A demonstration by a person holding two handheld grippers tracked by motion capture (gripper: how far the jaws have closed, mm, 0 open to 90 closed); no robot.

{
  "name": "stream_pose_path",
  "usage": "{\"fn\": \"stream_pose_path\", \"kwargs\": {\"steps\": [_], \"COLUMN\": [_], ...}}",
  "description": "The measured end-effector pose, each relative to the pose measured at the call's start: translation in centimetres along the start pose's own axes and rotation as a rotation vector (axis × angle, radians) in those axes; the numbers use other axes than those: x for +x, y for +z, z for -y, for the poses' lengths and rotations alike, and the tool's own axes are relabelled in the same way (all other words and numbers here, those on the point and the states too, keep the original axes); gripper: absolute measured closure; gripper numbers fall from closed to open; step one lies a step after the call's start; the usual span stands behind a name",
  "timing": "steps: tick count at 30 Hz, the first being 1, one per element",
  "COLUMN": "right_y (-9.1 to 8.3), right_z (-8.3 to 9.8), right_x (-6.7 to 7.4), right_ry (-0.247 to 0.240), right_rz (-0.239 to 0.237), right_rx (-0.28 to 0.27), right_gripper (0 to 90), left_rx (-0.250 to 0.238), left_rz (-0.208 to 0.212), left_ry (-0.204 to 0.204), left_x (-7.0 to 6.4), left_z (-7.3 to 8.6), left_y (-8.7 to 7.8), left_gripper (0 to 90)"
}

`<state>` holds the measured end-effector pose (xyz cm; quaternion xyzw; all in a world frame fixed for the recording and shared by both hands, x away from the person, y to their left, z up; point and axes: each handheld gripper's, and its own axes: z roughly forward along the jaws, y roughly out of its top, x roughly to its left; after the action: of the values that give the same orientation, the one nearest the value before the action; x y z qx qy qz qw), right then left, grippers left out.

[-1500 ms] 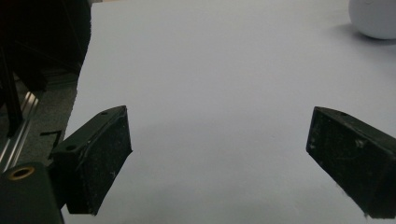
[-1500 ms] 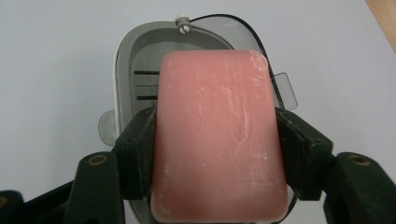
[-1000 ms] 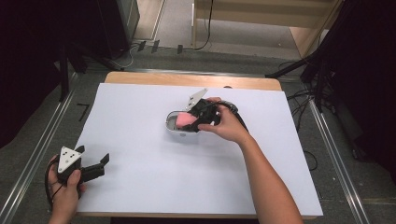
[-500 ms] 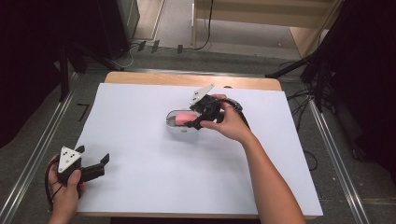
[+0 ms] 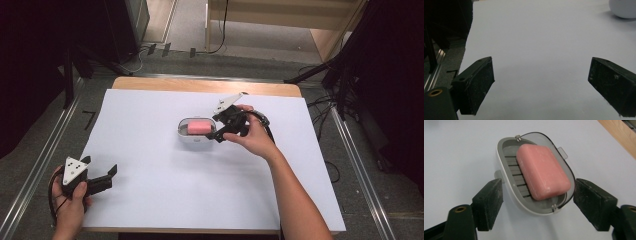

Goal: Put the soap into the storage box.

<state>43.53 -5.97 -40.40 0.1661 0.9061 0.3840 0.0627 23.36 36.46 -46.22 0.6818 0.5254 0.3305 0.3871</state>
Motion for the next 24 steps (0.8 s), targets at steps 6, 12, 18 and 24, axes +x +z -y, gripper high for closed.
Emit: {"fn": "stream_pose_path", "kwargs": {"steps": [6, 12, 18, 24], "right_y": [-1.0, -1.7, -2.4, -2.9], "right_z": [1.6, 2.6, 3.8, 4.9], "right_x": [0.2, 0.4, 0.7, 0.9], "right_ry": [0.044, 0.060, 0.081, 0.112], "right_rz": [0.015, 0.032, 0.055, 0.073], "right_rx": [-0.013, -0.024, -0.018, -0.022], "right_gripper": [21.1, 18.8, 17.4, 17.5], "left_rx": [0.001, 0.001, 0.001, 0.003], "left_rz": [0.000, -0.001, -0.001, -0.002], "left_ry": [0.001, 0.003, 0.007, 0.008], "left_x": [0.0, 0.0, 0.0, 0.0], "left_z": [0.0, 0.0, 0.0, 0.0], "left_y": [0.0, 0.0, 0.0, 0.1], "left_gripper": [7.0, 7.0, 7.0, 7.0]}}
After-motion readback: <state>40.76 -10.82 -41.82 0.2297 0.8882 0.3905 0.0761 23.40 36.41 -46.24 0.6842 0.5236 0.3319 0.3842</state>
